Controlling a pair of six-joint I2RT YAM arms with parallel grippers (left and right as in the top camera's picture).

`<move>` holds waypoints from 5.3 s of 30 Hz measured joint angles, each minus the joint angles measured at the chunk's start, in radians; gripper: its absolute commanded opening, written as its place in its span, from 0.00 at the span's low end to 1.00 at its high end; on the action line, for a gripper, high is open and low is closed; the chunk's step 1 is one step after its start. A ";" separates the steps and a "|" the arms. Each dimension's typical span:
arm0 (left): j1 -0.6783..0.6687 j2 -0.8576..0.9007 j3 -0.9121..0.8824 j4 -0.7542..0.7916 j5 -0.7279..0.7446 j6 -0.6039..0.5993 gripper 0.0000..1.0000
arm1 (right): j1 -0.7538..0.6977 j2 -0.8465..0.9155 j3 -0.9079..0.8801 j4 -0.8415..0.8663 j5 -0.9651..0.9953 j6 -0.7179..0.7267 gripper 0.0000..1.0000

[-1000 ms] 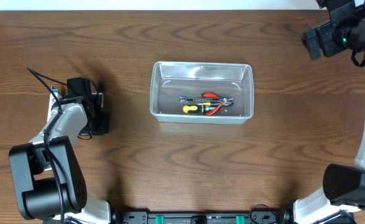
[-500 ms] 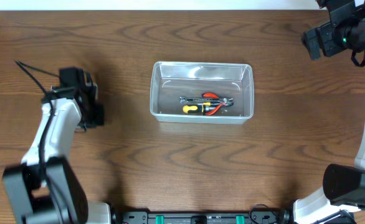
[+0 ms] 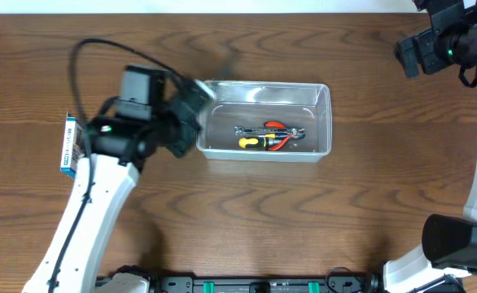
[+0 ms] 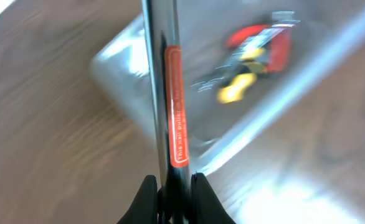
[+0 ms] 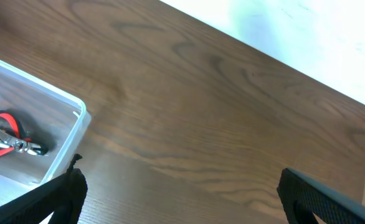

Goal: Pack container
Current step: 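Carry the pen into the container and open the left gripper, then move left gripper back to the teal box on the left, then lower left gripper and grasp the teal box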

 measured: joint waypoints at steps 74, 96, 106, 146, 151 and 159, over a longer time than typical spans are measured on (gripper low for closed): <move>0.696 0.422 0.138 -0.043 -0.317 -0.180 0.98 | 0.000 0.000 0.000 -0.037 0.001 0.000 0.99; 0.740 0.612 0.138 0.042 -0.308 -0.119 0.98 | 0.000 0.000 0.000 -0.098 0.001 0.000 0.99; 0.744 0.684 0.138 0.083 -0.305 -0.119 0.99 | 0.000 0.000 0.000 -0.097 0.001 0.010 0.99; 0.743 0.684 0.138 0.110 -0.301 -0.101 0.06 | 0.000 0.000 0.000 -0.098 0.001 0.047 0.99; 0.726 0.669 0.138 0.066 -0.302 -0.102 0.06 | 0.000 0.000 0.000 -0.098 0.001 0.047 0.99; 0.598 0.457 0.252 -0.119 -0.303 -0.134 0.06 | 0.000 0.000 0.000 -0.098 0.001 0.047 0.99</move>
